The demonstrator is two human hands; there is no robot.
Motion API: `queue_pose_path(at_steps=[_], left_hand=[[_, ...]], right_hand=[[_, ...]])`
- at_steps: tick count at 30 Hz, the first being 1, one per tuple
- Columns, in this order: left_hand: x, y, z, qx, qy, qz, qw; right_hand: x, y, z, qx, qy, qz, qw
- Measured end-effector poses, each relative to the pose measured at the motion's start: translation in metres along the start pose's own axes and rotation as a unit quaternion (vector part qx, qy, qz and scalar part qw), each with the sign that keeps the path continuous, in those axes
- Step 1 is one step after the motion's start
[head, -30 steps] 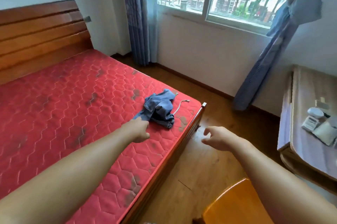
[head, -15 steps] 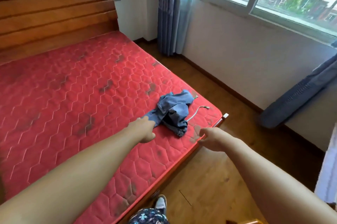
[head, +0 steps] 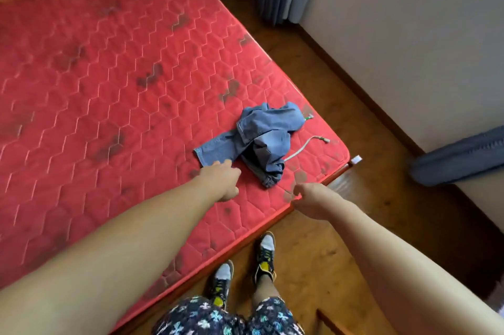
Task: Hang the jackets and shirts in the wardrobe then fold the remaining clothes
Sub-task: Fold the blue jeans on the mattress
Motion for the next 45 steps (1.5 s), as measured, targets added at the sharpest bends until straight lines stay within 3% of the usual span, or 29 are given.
queue_pose_path(at_steps=[9, 23, 28, 34, 39, 45], left_hand=[[0.137, 0.057, -0.034, -0.055, -0.041, 0.049, 0.996], [0.288, 0.191, -0.009, -0.035, -0.078, 0.111, 0.99], [0.323, 0.21, -0.014, 0.033, -0.051, 0.086, 0.994], [0.331, 0.19, -0.02, 0.029, -0.022, 0.04, 0.999], [0.297, 0.093, -0.02, -0.036, 0.022, -0.119, 0.992], [0.217, -0.055, 0.001, -0.115, 0.053, -0.242, 0.962]], right_hand=[[0.147, 0.045, -0.037, -0.005, -0.05, 0.034, 0.998], [0.312, 0.15, -0.07, 0.005, -0.06, 0.098, 0.993], [0.342, 0.169, -0.05, 0.108, -0.067, 0.1, 0.987], [0.336, 0.106, -0.042, 0.262, -0.051, -0.111, 0.957], [0.307, 0.022, -0.043, 0.374, -0.007, -0.168, 0.912], [0.241, -0.127, -0.017, 0.36, -0.058, -0.26, 0.894]])
Point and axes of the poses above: each hand's wrist, its own x-axis towards the middle knuckle, its own y-axis out of the palm, z = x × y, the point moved 9 cm from there along x, towards the middle knuckle, and after that the axes turned 11 degrees about -x, right-handed, at the moved point
